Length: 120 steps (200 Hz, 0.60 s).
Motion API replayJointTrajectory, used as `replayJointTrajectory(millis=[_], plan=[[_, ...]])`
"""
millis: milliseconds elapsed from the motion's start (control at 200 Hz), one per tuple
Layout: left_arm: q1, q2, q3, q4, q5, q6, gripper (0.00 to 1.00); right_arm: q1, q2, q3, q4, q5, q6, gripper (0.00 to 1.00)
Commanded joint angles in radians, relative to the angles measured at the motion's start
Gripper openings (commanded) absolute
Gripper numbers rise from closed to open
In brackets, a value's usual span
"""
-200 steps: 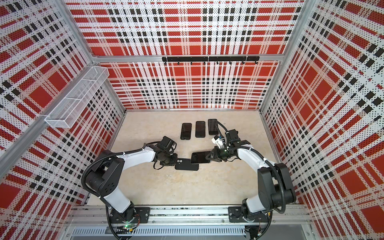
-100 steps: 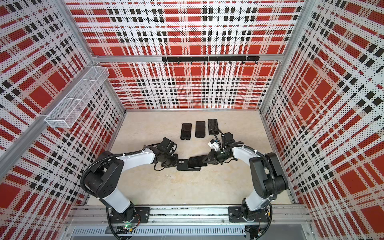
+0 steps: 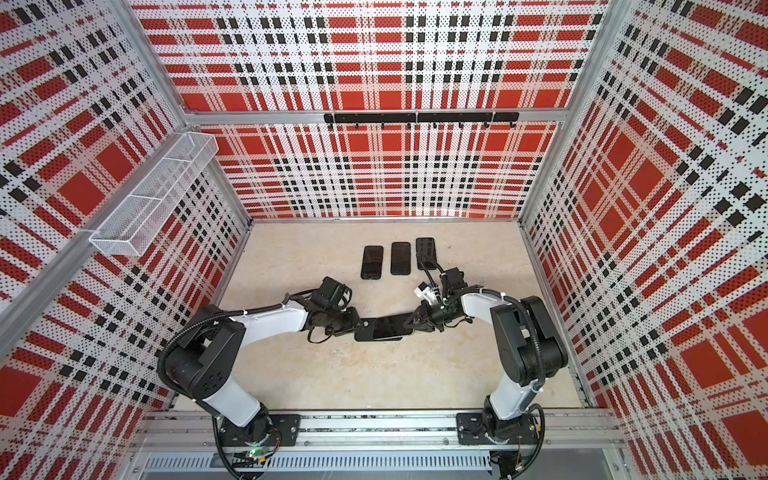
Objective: Put the phone into the phone case
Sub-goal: 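Insert the phone's end into the case with the right gripper while the left holds it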
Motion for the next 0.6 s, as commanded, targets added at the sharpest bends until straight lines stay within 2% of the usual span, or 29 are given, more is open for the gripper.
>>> replayJointTrajectory(millis=[0, 100, 596], plan=[[-0.002, -0.017, -0.024, 0.029, 0.033, -0.017, 0.46, 0.021, 0.044, -0.001, 0.007, 0.044, -0.015, 0.06], [-0.002, -0.018, -0.032, 0.055, 0.054, -0.031, 0.52, 0.03, 0.061, 0.0, 0.022, 0.049, -0.01, 0.05], [-0.004, -0.04, -0.068, 0.12, 0.087, -0.07, 0.6, 0.1, 0.169, 0.034, 0.1, 0.058, 0.038, 0.05]])
